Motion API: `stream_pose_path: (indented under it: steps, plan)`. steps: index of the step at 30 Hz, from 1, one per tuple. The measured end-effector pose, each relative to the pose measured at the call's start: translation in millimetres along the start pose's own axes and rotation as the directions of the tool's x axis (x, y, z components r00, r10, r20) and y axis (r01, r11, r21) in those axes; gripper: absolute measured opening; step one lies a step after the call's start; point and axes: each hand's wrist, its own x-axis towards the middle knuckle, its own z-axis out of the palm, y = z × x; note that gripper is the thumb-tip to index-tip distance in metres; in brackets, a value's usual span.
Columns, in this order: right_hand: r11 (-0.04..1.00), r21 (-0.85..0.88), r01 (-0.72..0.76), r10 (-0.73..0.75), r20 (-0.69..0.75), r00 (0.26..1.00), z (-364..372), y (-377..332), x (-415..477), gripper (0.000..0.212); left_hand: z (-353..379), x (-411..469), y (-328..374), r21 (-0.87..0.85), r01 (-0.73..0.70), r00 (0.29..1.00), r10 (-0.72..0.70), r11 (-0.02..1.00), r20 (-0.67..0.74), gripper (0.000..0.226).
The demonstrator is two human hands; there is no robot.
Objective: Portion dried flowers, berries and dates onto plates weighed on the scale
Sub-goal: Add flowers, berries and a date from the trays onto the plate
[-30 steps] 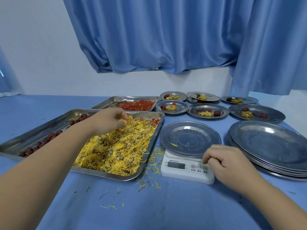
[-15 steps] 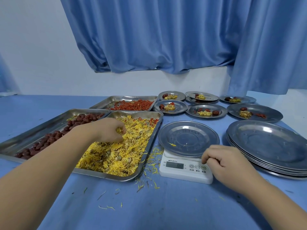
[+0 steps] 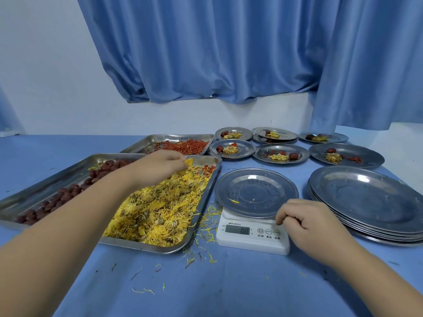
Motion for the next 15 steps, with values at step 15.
stream_pose_path:
  steps: [15]
  plan:
    - [0.999, 0.024, 0.024, -0.024, -0.006, 1.000, -2.1, 2.3, 1.4, 0.027, 93.3, 73.4, 80.9, 0.188, -0.172, 0.956, 0.118, 0.967, 0.269, 0.032]
